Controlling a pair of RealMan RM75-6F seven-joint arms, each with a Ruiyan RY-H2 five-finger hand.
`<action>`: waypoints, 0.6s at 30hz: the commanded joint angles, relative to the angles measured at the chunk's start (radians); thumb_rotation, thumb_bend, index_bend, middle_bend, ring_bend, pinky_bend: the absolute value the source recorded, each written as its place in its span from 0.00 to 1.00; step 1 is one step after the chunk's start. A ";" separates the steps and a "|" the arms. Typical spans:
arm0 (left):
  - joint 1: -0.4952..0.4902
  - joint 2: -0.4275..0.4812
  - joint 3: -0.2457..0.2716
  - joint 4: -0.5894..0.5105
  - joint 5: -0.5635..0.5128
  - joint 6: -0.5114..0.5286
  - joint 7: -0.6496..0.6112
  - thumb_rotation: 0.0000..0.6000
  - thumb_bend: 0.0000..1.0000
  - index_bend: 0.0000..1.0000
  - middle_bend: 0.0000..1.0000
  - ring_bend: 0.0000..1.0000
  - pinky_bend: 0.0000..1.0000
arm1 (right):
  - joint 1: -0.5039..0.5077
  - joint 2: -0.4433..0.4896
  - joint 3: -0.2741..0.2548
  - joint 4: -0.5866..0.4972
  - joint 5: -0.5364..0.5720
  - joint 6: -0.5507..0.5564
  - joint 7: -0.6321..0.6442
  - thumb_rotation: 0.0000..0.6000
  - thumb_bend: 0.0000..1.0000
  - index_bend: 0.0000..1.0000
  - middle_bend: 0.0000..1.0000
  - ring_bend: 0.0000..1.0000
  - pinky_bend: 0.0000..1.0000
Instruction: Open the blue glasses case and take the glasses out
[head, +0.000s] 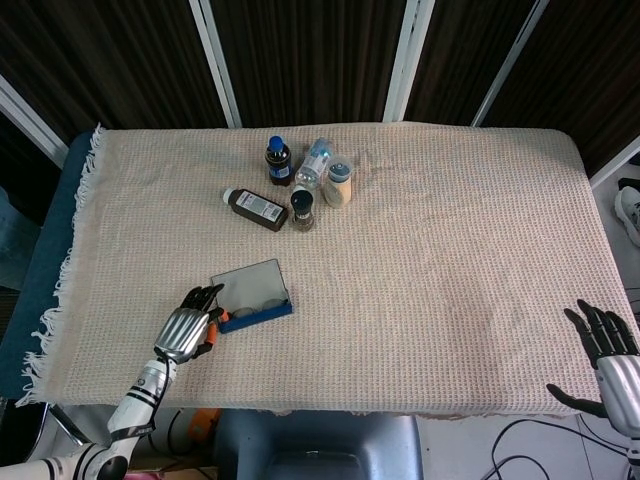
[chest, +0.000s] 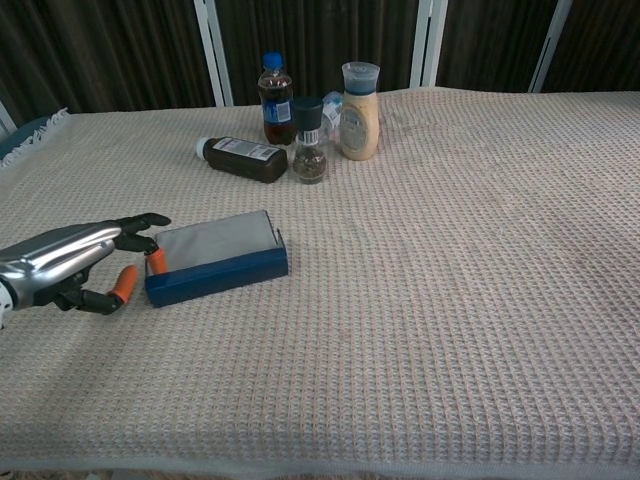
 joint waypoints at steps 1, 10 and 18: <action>0.006 0.013 0.019 -0.020 0.019 0.000 -0.006 1.00 0.78 0.44 0.00 0.00 0.00 | 0.000 0.001 0.000 0.001 0.000 0.001 0.003 1.00 0.10 0.00 0.00 0.00 0.00; 0.028 0.077 0.101 -0.141 0.119 -0.004 -0.043 1.00 0.80 0.44 0.00 0.00 0.00 | -0.003 0.002 -0.002 0.002 -0.006 0.008 0.009 1.00 0.10 0.00 0.00 0.00 0.00; 0.049 0.054 0.140 -0.187 0.165 -0.005 -0.112 1.00 0.80 0.39 0.00 0.00 0.00 | -0.007 0.004 -0.005 0.004 -0.013 0.019 0.017 1.00 0.10 0.00 0.00 0.00 0.00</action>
